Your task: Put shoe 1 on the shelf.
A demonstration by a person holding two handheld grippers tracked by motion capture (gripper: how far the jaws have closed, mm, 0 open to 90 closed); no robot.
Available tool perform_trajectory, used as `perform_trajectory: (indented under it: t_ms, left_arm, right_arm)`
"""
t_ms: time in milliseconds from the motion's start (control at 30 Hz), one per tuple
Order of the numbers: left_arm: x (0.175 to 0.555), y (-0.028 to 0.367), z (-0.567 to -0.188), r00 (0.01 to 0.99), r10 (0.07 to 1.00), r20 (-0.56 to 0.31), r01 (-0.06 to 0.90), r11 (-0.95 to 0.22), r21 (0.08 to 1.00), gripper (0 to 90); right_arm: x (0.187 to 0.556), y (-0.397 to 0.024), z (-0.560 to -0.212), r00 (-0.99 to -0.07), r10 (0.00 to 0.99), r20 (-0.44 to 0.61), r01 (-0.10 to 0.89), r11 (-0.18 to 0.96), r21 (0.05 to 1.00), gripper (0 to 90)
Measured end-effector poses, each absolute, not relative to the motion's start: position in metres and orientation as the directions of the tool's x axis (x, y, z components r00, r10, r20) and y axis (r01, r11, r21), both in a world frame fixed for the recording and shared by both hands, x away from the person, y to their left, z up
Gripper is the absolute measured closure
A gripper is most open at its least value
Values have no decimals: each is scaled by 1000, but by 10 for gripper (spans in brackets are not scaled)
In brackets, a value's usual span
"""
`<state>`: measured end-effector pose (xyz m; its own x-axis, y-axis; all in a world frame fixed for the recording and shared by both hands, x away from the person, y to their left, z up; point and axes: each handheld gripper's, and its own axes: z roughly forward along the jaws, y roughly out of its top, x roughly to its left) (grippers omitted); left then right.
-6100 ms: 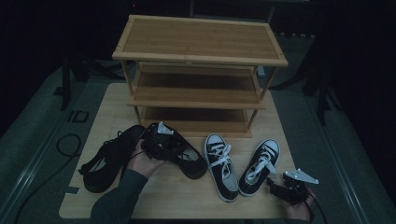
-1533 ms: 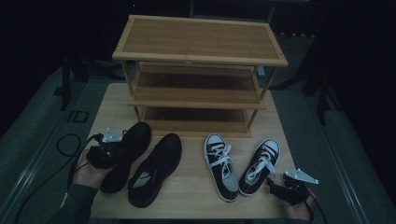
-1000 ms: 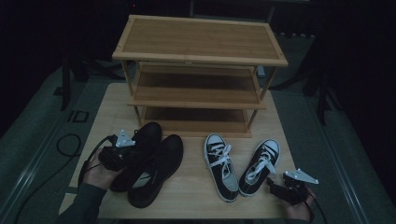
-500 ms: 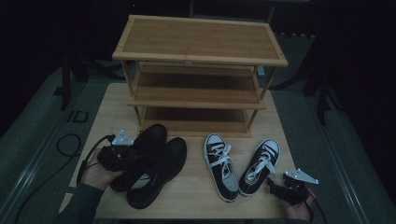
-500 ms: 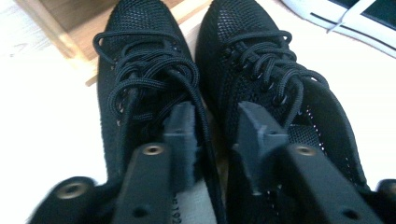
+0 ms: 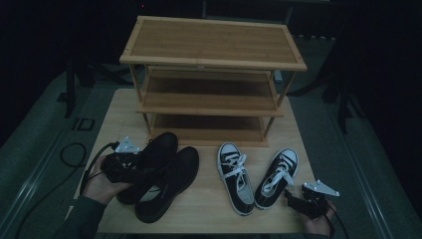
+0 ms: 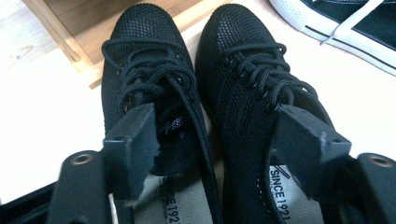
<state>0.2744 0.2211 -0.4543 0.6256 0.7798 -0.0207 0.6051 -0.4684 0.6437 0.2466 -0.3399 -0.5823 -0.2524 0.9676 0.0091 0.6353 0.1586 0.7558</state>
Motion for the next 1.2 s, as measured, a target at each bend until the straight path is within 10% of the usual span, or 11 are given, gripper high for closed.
perform_trajectory:
  t_ms: [667,1200]
  left_arm:
    - [272,210,-473,649,758,-64,639,-497,587,235]
    - [283,203,-485,602,797,-57,705,-496,507,476]
  right_arm:
    - [246,-340,-582,-251,968,8,636,159,756,269]
    - [246,-340,-582,-251,968,8,635,159,756,269]
